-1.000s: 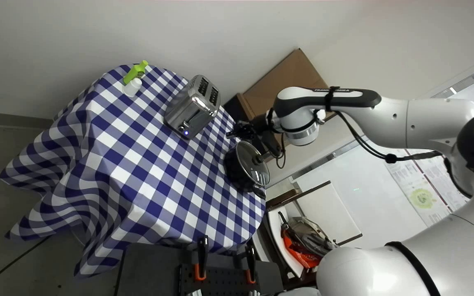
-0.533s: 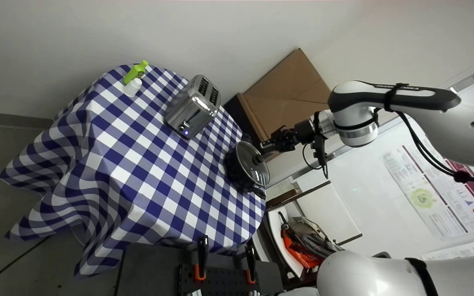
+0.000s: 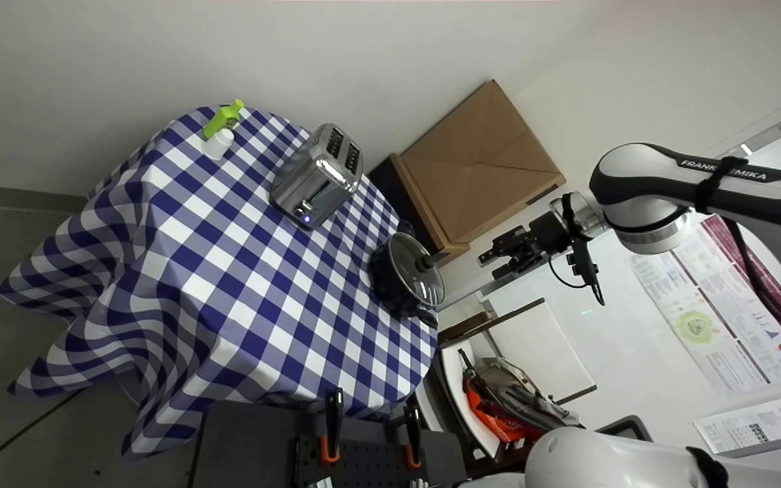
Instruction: Push the lever on the silver toaster downwards.
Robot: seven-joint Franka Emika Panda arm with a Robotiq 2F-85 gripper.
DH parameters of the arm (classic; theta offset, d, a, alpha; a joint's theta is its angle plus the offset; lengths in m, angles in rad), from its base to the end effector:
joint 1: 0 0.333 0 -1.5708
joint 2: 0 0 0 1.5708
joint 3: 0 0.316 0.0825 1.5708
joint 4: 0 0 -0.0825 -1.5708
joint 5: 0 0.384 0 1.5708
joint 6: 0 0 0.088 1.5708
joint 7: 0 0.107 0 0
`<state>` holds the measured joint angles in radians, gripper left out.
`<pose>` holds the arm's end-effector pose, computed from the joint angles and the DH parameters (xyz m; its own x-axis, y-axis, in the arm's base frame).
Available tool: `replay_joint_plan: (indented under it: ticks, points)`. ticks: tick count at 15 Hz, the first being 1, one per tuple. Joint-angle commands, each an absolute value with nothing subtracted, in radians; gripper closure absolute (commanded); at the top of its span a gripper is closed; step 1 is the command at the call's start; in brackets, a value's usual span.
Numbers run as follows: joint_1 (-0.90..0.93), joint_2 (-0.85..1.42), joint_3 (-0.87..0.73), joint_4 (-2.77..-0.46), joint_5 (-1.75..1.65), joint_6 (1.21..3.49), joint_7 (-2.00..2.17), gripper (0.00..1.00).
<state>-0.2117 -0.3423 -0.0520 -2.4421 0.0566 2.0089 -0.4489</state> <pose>0.4090 -0.1072 0.4212 0.9849 0.1644 -0.0543 0.1584 -0.9823 -0.0997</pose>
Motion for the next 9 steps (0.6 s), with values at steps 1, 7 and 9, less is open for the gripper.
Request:
replay_joint_plan:
  ticks: [1, 7, 9]
  points:
    - [-0.150, -0.411, -0.086, -2.460, 0.014, 1.966, -0.387, 0.00]
    - [-0.130, -0.408, -0.106, -2.447, -0.004, 1.989, -0.304, 0.00]
    - [-0.131, -0.413, -0.109, -2.447, -0.007, 1.989, -0.295, 0.00]
